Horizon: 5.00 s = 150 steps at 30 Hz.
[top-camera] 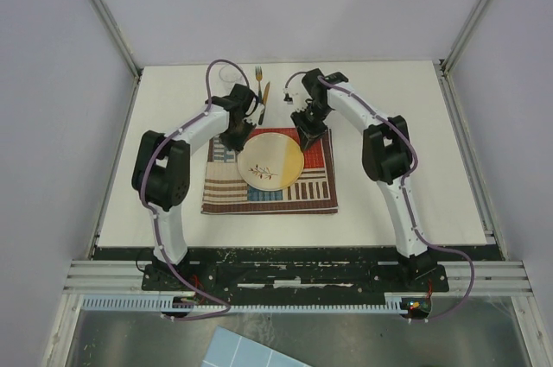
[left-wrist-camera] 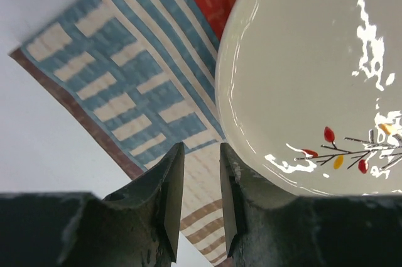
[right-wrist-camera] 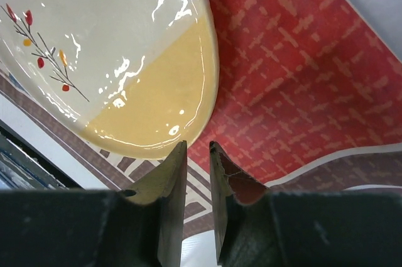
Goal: Set the dinner table for one person
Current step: Adjust the plate on the napkin.
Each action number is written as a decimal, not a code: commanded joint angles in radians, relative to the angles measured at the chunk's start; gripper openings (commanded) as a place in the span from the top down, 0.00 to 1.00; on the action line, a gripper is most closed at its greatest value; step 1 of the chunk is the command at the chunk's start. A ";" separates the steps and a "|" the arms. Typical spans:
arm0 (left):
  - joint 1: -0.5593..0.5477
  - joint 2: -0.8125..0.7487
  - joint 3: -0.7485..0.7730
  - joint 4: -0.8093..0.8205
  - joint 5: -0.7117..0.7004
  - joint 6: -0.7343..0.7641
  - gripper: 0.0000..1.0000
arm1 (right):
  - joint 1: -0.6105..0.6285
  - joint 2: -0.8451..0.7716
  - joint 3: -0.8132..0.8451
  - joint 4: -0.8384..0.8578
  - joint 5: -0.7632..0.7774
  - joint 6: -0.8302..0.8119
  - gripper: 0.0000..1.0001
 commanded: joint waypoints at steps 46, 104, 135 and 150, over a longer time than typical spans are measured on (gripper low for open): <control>0.016 0.091 -0.068 0.068 0.175 -0.141 0.61 | 0.006 0.097 0.124 -0.009 -0.127 0.022 0.60; 0.031 0.283 0.360 -0.127 0.287 -0.119 0.97 | 0.165 -0.013 0.063 -0.101 -0.251 0.009 0.98; 0.045 0.017 0.206 -0.066 0.024 -0.033 0.34 | 0.132 -0.217 -0.096 0.028 -0.014 0.026 0.65; 0.062 -0.043 -0.048 -0.010 0.159 -0.143 0.34 | 0.056 -0.103 -0.086 0.040 0.029 -0.008 0.63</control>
